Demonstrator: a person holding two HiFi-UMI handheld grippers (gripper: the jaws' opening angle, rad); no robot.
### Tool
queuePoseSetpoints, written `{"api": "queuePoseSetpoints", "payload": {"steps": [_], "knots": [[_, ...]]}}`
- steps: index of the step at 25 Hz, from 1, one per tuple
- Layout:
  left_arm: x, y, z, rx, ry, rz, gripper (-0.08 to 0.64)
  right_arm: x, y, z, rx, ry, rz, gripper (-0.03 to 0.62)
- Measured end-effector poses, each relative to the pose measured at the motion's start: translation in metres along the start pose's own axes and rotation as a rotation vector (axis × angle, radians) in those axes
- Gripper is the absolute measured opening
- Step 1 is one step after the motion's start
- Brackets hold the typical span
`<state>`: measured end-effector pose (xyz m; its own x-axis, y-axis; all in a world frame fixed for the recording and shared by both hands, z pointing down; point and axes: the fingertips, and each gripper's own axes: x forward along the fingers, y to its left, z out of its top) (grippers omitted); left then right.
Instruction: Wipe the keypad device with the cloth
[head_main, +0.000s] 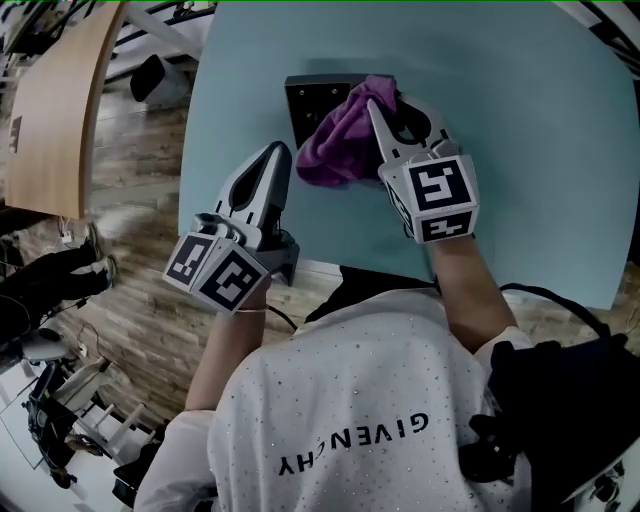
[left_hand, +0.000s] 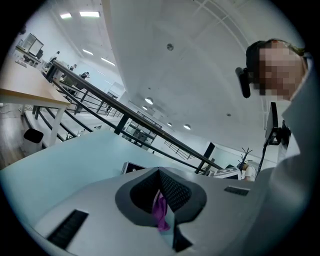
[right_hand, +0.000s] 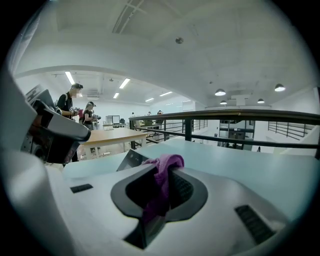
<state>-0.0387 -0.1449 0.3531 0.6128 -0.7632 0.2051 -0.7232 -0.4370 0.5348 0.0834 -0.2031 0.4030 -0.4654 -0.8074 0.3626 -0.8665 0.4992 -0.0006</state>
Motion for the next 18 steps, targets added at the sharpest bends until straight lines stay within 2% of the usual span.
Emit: {"api": "queuePoseSetpoints", "payload": {"steps": [7,11,15,18], "knots": [[0.015,-0.010,0.000,0.003,0.008,-0.028,0.002,-0.007,-0.030,-0.009,0.069,0.018,-0.058,0.041],[0.008,-0.015,-0.003,0.005,0.001,-0.017,0.002,-0.018,-0.033,-0.009,0.100,0.009,-0.065,0.041],[-0.002,-0.005,-0.003,-0.029,-0.025,0.006,0.002,-0.012,-0.011,0.001,0.121,-0.043,-0.006,0.041],[-0.016,-0.003,0.001,-0.043,-0.048,0.038,0.002,-0.005,0.022,0.003,0.112,-0.027,0.072,0.041]]}}
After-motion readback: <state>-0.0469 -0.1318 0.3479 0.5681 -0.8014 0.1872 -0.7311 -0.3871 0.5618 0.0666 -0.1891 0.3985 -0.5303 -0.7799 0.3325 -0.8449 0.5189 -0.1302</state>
